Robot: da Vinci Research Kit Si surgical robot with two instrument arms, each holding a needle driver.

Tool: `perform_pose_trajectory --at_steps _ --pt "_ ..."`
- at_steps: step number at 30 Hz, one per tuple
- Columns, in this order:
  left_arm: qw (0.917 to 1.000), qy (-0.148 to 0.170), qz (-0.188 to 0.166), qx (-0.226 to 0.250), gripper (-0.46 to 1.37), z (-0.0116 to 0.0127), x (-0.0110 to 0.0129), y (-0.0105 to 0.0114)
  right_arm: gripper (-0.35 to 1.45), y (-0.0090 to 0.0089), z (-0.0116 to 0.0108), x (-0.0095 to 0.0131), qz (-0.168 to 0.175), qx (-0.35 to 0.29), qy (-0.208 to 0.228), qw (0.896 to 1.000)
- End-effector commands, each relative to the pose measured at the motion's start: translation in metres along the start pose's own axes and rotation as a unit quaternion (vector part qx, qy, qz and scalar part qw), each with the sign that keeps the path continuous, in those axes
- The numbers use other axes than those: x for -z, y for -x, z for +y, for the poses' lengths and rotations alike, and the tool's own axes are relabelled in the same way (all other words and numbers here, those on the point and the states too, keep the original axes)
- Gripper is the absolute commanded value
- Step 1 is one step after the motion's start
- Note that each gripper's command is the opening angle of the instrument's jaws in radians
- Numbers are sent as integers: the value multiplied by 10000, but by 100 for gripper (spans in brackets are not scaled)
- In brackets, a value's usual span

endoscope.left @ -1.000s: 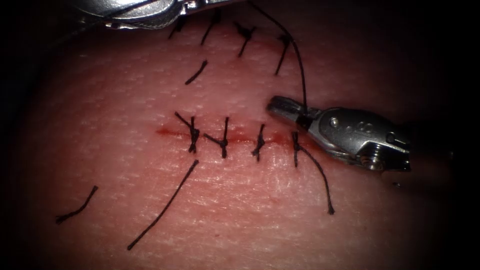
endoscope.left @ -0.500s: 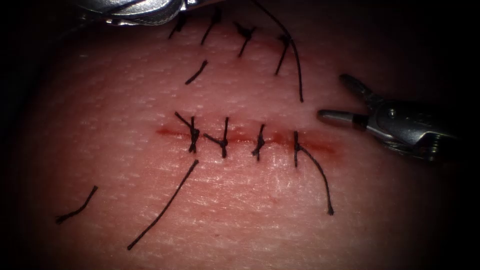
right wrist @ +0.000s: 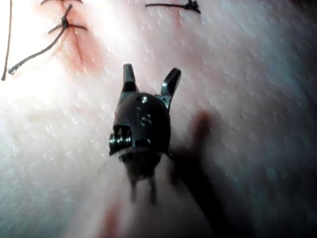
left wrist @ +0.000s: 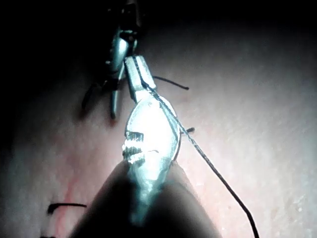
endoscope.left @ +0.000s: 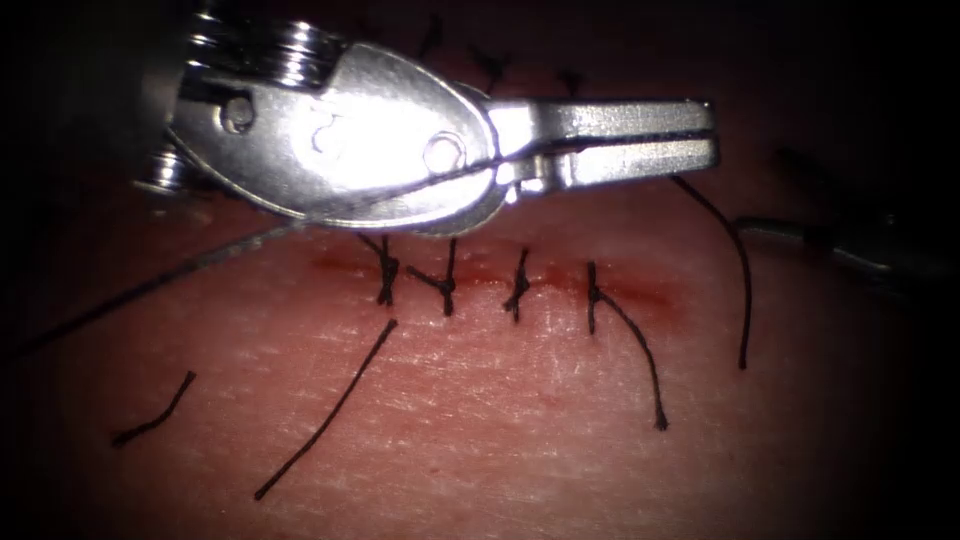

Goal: Wound Closure
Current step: With the left hand place down the long cut suture end.

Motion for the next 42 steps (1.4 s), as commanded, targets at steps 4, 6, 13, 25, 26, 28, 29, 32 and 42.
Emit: perform_pose_trajectory --at_steps 4,6,13,25,26,28,29,32,42 --pt "9984 387 222 357 -35 42 -2 14 125 0 0 -1 2 0 -24 10000" --pt "9971 482 325 498 -35 55 -3 19 125 0 0 -1 -12 0 -29 10000" --pt "9884 908 528 1096 -35 116 1 58 125 -1 -1 -3 -13 -1 -18 10000" --pt "9740 1240 459 1840 -35 171 19 159 126 -1 -10 -11 -4 -9 21 10000" --pt "9724 1266 396 1918 -35 175 20 171 126 -1 -11 -12 -4 -10 27 10000" --pt "9693 1316 276 2057 -35 180 21 192 126 -2 -12 -13 3 -12 20 10000" --pt "9662 1355 204 2183 -35 184 22 207 126 -2 -12 -14 2 -14 22 10000" --pt "9575 1435 -3 2501 -7 192 27 244 126 -3 -13 -15 1 -16 28 10000" --pt "9370 1307 -1183 3016 82 185 53 329 126 -4 -16 -16 11 -22 12 10000"
